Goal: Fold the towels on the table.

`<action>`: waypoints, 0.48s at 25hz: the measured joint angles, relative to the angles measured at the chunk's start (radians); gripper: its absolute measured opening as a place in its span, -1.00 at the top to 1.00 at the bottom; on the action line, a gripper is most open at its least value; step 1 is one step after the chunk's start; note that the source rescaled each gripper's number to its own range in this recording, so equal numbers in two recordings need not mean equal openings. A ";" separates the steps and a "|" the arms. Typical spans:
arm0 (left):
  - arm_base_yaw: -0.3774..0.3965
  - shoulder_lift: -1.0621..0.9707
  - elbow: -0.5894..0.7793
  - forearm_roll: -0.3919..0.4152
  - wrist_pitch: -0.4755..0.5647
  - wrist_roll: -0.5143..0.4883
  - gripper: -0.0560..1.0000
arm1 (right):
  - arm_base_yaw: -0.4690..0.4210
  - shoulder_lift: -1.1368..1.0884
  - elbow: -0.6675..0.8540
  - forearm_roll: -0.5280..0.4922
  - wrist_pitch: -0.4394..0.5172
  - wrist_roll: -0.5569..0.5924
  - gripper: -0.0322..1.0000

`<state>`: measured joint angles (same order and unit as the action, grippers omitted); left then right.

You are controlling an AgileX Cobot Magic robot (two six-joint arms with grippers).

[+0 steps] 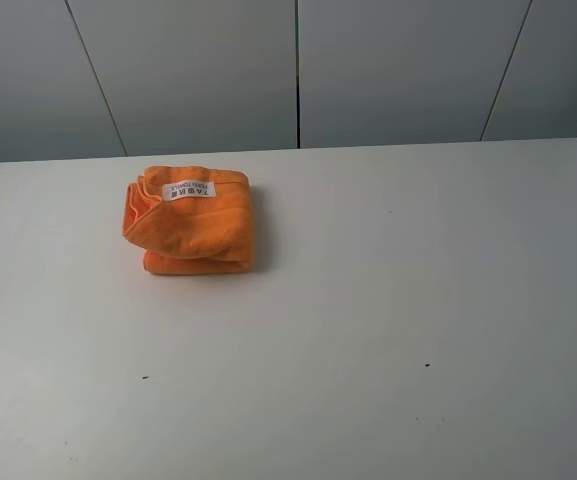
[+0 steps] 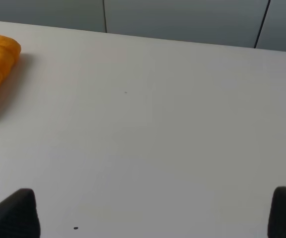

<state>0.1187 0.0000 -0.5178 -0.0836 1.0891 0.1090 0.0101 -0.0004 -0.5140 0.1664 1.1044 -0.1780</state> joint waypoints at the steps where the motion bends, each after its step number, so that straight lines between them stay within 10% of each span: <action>1: 0.000 0.000 0.000 0.000 0.000 0.000 -1.00 | 0.000 0.000 0.000 0.000 0.000 0.000 -1.00; 12: 0.000 0.000 0.000 0.002 0.000 0.000 -1.00 | 0.000 0.000 0.000 0.000 0.000 0.000 -1.00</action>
<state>0.1187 0.0000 -0.5178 -0.0818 1.0891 0.1090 0.0101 -0.0004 -0.5140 0.1664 1.1044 -0.1780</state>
